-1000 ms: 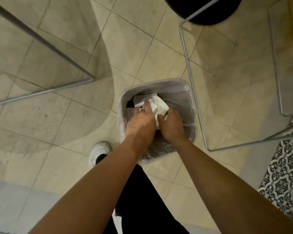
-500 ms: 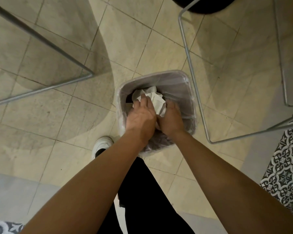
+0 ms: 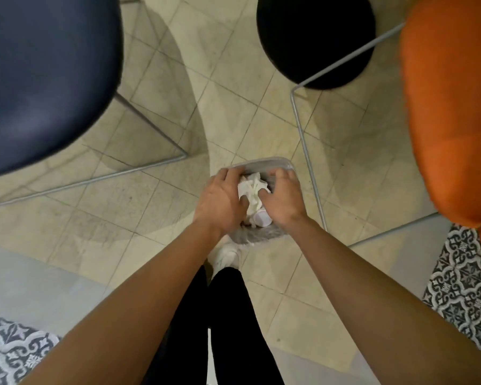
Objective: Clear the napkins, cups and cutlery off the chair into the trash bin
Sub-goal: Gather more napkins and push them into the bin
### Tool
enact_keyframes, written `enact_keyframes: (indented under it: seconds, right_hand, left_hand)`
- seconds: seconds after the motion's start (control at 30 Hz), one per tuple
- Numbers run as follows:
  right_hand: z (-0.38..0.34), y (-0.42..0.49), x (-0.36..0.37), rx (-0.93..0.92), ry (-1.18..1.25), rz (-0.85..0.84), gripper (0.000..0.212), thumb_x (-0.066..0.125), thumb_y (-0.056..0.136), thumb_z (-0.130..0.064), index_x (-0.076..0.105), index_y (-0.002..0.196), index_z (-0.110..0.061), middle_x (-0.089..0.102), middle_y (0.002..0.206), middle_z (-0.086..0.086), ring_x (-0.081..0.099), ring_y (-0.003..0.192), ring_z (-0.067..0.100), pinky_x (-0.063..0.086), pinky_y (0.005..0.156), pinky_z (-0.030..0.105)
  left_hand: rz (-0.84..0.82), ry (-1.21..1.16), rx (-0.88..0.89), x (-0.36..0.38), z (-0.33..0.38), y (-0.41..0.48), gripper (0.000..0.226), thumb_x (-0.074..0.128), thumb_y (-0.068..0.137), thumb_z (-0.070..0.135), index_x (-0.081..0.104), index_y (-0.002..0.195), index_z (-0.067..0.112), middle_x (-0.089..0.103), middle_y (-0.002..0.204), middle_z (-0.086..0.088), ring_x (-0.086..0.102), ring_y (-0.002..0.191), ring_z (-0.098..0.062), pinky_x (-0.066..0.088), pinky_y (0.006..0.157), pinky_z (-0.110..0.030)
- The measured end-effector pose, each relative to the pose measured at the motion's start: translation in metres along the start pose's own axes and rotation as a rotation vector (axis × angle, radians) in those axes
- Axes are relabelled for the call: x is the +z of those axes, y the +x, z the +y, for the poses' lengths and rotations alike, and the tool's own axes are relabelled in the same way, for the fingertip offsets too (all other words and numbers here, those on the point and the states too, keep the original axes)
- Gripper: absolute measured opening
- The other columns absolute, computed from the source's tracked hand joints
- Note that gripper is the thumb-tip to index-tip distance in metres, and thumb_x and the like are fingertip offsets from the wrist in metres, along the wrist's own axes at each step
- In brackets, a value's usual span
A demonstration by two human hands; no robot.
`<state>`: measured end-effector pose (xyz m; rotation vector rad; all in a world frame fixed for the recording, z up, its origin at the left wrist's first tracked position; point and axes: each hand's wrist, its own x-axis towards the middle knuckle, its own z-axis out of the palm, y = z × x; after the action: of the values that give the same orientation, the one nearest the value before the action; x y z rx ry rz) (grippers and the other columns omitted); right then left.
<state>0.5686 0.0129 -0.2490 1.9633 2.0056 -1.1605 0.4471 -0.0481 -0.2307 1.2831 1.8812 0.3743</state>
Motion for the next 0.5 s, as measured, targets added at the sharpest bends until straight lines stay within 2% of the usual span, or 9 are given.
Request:
enact_keyframes:
  seconds: [0.23,0.33,0.5]
  right_hand:
    - [-0.071,-0.034,-0.043,-0.168,0.016,0.003,0.039,0.060,0.084,-0.010,0.050,0.121,-0.015,0.046,0.124,0.004,0.043,0.121,0.022,0.039,0.103,0.035]
    - [-0.100,-0.043,-0.057,-0.236,0.000,-0.003,0.037,0.059,0.086,-0.016,0.049,0.122,-0.017,0.047,0.123,0.002,0.042,0.121,0.019,0.038,0.103,0.034]
    - [-0.143,-0.052,-0.063,-0.381,0.003,0.018,0.026,0.057,0.089,-0.024,0.055,0.113,-0.017,0.052,0.112,0.000,0.046,0.111,0.018,0.041,0.097,0.039]
  left_hand:
    - [0.158,-0.073,0.019,-0.073,0.019,-0.037,0.055,0.056,0.088,0.020,0.036,0.139,0.016,0.047,0.135,-0.008,0.043,0.122,-0.024,0.031,0.094,-0.025]
    - [0.233,-0.092,0.013,-0.102,0.020,-0.050,0.052,0.052,0.090,0.020,0.036,0.139,0.017,0.048,0.134,-0.007,0.045,0.121,-0.022,0.033,0.096,-0.026]
    - [0.338,-0.109,-0.002,-0.145,0.011,-0.061,0.051,0.054,0.088,0.023,0.039,0.137,0.021,0.051,0.132,-0.003,0.047,0.120,-0.019,0.032,0.090,-0.021]
